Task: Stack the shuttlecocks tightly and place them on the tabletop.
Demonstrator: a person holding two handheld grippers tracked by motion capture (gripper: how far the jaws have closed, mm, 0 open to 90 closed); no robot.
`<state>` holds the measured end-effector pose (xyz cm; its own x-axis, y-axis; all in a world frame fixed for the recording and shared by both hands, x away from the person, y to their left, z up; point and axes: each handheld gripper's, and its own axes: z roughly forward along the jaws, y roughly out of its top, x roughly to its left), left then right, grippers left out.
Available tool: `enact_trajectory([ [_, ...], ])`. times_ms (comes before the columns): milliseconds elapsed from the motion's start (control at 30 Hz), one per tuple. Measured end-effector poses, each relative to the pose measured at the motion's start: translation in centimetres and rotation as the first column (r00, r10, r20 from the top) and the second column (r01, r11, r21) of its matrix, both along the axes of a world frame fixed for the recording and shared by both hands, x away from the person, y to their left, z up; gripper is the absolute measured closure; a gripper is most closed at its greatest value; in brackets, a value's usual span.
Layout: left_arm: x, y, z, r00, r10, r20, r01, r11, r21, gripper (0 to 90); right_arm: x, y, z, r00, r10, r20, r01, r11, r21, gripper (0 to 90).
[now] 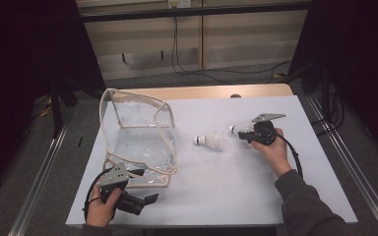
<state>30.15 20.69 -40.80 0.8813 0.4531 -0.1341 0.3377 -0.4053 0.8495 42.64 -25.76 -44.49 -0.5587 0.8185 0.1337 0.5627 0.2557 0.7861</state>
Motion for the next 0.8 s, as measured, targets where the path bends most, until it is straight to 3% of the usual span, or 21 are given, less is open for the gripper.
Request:
enact_trajectory([
  [167, 0.0, 0.0, 0.0, 1.0000, 0.001, 0.000, -0.001, 1.0000, -0.001, 3.1, -0.6, -0.1, 0.4, 0.9996, 0.018, 0.024, -0.018, 0.9998, -0.012, 90.0],
  [400, 0.1, -0.1, 0.0, 1.0000, -0.001, -0.001, 0.001, 1.0000, -0.003, 3.0, -1.4, -0.4, 0.5, 0.9991, 0.035, 0.025, -0.036, 0.9986, 0.039, 90.0],
  [800, 0.0, -0.1, 0.0, 1.0000, 0.002, 0.002, -0.002, 1.0000, -0.002, 3.0, -2.5, -0.7, 1.0, 0.9975, 0.055, 0.044, -0.057, 0.9967, 0.057, 90.0],
])
